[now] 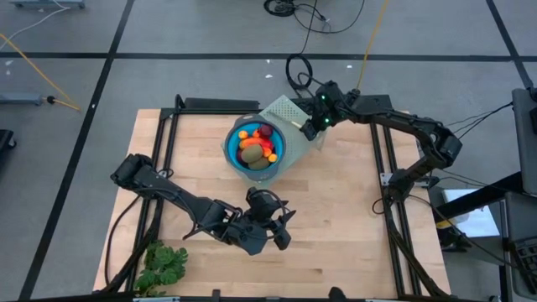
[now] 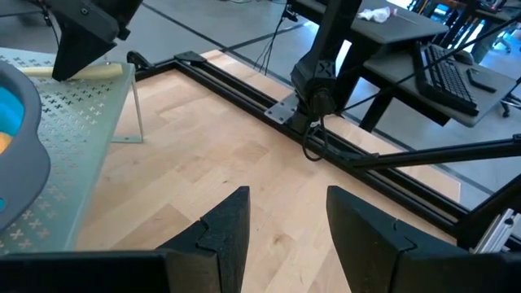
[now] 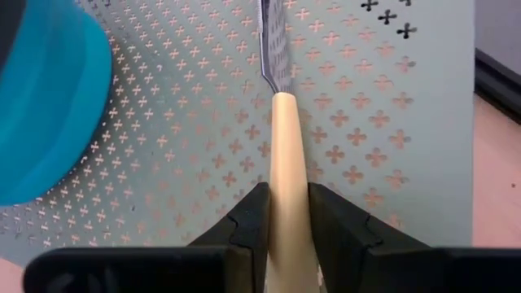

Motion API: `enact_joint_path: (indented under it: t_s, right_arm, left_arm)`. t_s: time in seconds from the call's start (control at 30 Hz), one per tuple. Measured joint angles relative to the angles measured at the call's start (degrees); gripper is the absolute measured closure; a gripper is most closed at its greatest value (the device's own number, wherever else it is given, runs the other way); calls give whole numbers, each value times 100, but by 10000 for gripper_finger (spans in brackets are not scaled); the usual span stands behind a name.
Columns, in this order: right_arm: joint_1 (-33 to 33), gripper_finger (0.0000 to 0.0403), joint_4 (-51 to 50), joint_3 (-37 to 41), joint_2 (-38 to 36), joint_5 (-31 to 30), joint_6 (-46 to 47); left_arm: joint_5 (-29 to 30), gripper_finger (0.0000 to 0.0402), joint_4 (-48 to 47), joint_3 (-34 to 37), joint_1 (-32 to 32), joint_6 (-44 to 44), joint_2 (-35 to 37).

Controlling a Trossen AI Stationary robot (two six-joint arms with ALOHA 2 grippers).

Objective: Pick & Place Fruit
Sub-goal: Put the knife on the shelf

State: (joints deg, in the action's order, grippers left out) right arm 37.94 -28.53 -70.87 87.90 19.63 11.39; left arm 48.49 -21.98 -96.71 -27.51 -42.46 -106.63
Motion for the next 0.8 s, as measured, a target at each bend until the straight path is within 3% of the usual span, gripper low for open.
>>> enact_joint_path:
  t_s: [0.8]
  right_arm:
    - [240, 330, 39, 11, 4, 1295, 777]
  left_arm:
    - [-9, 240, 0, 0, 0, 31, 0]
